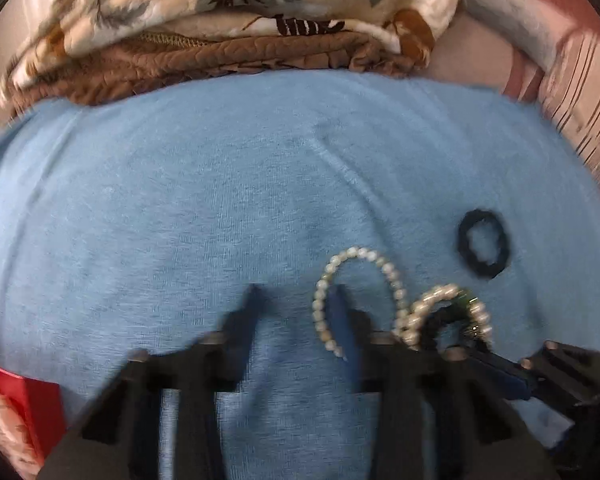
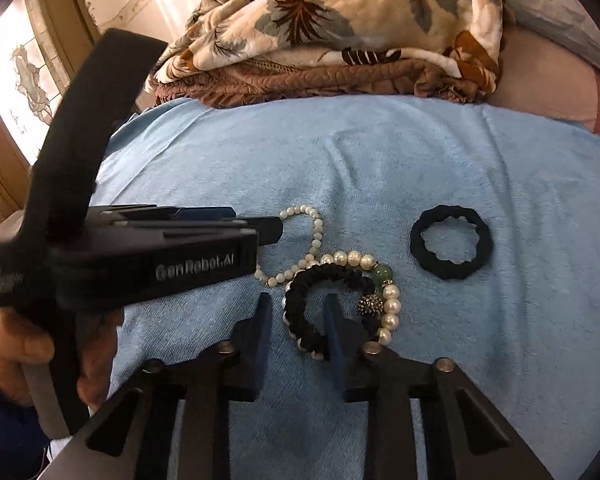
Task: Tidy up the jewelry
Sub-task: 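Grasp the pale bead bracelet with left gripper while right grasps black beaded bracelet, then carry both held bracelets over to the red tray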
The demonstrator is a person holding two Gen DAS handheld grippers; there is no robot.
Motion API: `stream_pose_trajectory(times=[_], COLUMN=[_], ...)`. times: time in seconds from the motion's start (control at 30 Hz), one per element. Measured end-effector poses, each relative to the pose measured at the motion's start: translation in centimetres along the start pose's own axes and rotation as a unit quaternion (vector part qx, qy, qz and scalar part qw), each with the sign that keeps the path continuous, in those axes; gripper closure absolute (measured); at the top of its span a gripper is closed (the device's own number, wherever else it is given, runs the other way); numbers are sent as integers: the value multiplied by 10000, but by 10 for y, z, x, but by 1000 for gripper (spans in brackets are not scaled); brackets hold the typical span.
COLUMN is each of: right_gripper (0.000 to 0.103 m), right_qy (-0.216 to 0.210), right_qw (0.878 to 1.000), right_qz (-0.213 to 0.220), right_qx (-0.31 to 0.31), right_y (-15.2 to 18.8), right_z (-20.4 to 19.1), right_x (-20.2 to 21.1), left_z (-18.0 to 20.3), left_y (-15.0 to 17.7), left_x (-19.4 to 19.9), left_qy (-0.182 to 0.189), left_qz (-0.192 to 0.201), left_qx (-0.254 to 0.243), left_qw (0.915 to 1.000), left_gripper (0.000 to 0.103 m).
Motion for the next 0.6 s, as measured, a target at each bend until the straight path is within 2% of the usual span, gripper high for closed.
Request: stream_pose_trajectory(times=[0.07,0.23,0.4,0.6], right_gripper=[93,94,94,94], right_qy=[-60,-17,28,54], right_qw=[9997,9988,9986,9967], right_qz=[-97,-100,-63,41], right_qx=[-216,-476,-529,-813], right_y=[4,23,55,98], right_z=[4,9,8,9], right_x=[0,28,71,115], left_z=[0,-13,-28,-38], left_y=[2,21,57,101], left_x=[3,19,43,83], left_qy=[-185,-360,-315,-90], left_qz=[-18,-154,-268,-98], left_qx=[-147,-204,-92,168], left_qw=[9997,9990,9991,9998], left_gripper=[97,97,97,97])
Point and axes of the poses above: each gripper's, at about its wrist camera, not at the fingertips, and x roughly against the way its jaws point, z to its right, y to its underside, the point moved 3 cm from there along -x, roughly the way its jaws point, and after that the axes turned 6 degrees about x, right-handed, at the moved point
